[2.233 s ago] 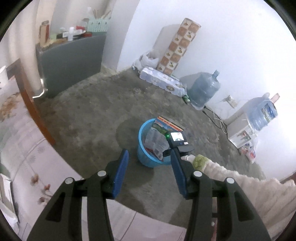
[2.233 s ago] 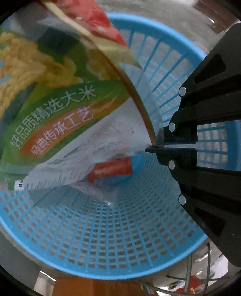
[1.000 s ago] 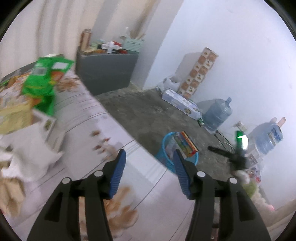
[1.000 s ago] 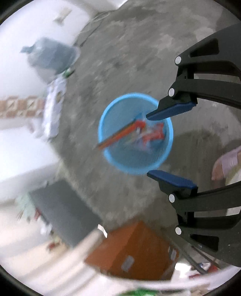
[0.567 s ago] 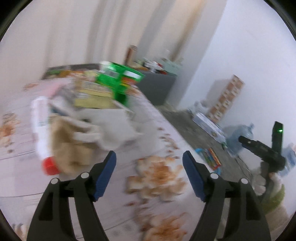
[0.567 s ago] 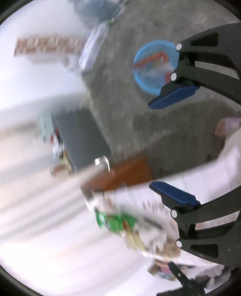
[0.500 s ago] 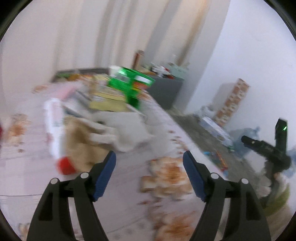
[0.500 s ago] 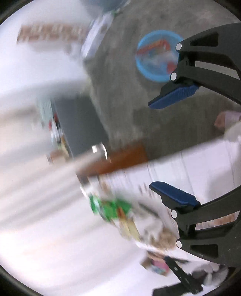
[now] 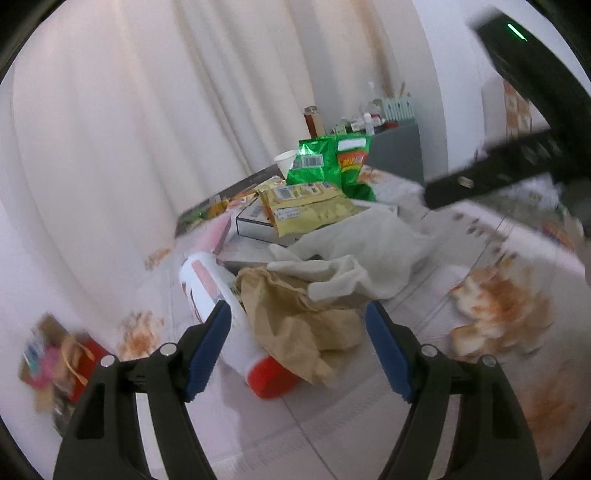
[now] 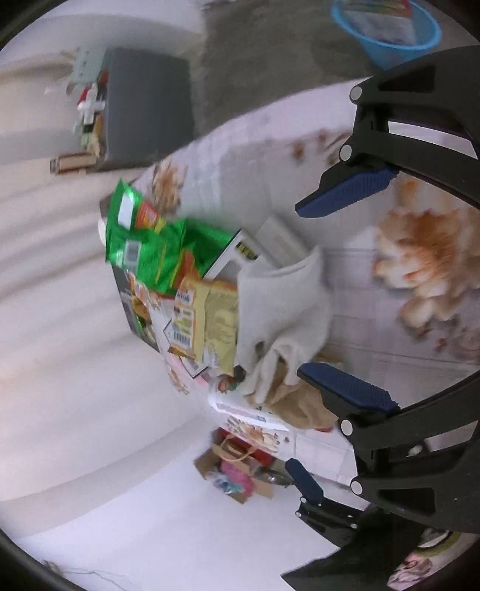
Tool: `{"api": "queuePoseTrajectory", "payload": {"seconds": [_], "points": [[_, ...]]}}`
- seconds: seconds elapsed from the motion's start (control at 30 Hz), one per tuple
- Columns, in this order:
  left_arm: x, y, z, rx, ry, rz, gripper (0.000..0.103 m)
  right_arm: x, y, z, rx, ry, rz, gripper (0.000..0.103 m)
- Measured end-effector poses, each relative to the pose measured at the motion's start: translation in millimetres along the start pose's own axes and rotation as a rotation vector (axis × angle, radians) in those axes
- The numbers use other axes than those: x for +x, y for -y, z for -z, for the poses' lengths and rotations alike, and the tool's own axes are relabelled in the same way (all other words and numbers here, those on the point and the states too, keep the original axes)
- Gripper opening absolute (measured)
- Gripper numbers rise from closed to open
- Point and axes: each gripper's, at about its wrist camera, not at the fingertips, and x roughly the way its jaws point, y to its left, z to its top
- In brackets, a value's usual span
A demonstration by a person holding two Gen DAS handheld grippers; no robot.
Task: Collect trash
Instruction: 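Grasp the brown paper bag with the left gripper while the right gripper grasps the white glove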
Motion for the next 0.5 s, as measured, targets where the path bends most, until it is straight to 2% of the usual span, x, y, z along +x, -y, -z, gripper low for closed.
{"api": "queuePoseTrajectory", "payload": {"seconds": [0.3, 0.4, 0.5], "points": [[54, 15, 5, 0.209, -0.090, -0.095, 0.066, 38, -17, -13, -0.153, -0.061, 0.106, 0.065], [65, 18, 8, 0.250, -0.117, -0.115, 0.055, 48, -20, -11, -0.191, -0.084, 0.132, 0.060], [70, 22, 10, 0.282, -0.125, -0.133, 0.043, 55, -21, -8, -0.210, -0.112, 0.138, 0.051]]}}
